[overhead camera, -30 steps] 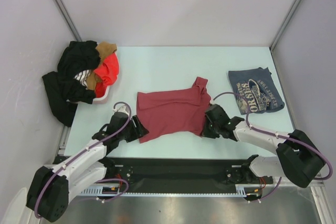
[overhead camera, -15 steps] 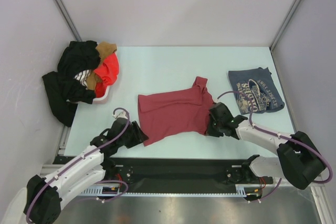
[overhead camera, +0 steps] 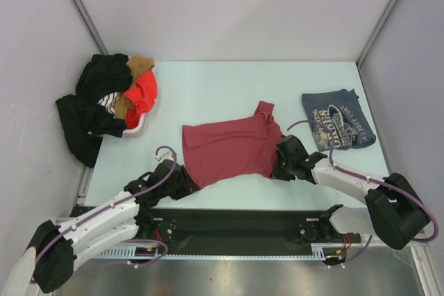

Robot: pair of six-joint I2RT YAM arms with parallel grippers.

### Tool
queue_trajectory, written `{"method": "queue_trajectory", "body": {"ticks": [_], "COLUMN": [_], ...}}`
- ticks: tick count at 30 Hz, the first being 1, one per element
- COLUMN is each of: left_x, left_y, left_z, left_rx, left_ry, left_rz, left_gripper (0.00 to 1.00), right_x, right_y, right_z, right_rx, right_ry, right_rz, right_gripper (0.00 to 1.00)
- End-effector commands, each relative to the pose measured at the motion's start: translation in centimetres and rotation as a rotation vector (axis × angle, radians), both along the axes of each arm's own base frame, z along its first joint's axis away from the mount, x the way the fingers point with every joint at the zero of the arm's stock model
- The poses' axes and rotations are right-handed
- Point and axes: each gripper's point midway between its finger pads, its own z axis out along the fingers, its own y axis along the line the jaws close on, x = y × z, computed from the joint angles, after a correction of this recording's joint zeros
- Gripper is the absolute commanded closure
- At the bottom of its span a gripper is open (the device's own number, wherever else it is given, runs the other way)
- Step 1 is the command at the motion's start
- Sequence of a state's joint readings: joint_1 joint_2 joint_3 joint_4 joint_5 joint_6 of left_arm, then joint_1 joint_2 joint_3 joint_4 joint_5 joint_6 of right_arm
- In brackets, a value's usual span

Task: Fold and stack the tank tops
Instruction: Fold the tank top

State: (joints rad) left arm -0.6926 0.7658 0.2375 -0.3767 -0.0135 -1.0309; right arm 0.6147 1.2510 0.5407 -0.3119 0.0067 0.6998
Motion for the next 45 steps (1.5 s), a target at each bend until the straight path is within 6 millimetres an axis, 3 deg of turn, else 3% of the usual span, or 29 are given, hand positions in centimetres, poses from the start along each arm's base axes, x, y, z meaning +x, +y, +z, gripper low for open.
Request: {"method": "queue_trajectory", "body": {"ticks": [1,4,5,7,12,16,25,33,39,45], "left_x": [-1.4,-1.0,-1.1,-0.8,-0.5,-1.0,-1.0,-0.7,0.4,1.8], "left_y": [0.9,1.0,1.2,1.2,2.0,1.7,1.5,-0.5,-2.6,-3.3], "left_z": [-2.4,-2.4,-2.6,-2.2,-0.6,-0.4,0.9,2.1,4.0,5.2], "left_rx": [0.083,0.110,0.127,0.137,0.159,0.122,0.069,-0.024,-0.100,-0.093], "left_ry": [0.070,0.065,0.071,0.050,0.007,0.018,0.007,-0.006,-0.031,-0.057], "left_rz": [-0.008,-0.013,-0.018,-0.031,-0.022,-0.034,-0.043,-0.090,-0.118,-0.118], "left_gripper": [0.58,0.78,0.92,1.00,1.00,1.00,1.00,1.00,1.00,0.99], "right_x": [0.4,0.3,0.3,0.2,0.0,-0.7,-1.2,-0.5,1.1,3.1], "right_y": [-0.1,-0.3,-0.3,-0.4,-1.4,-2.8,-3.5,-2.0,-0.7,0.5], "right_z": [0.6,0.6,0.7,0.8,0.9,0.9,1.1,3.1,5.0,6.2], "right_rx": [0.003,0.000,-0.001,-0.003,-0.056,-0.111,-0.121,-0.061,-0.061,-0.075], "right_ry": [-0.032,-0.031,-0.031,-0.032,-0.029,-0.014,-0.010,-0.041,-0.063,-0.065], "right_rz": [0.014,0.015,0.016,0.018,0.015,-0.001,-0.011,0.038,0.095,0.126], "right_gripper": [1.00,1.00,1.00,1.00,1.00,1.00,1.00,0.99,0.96,0.96]}}
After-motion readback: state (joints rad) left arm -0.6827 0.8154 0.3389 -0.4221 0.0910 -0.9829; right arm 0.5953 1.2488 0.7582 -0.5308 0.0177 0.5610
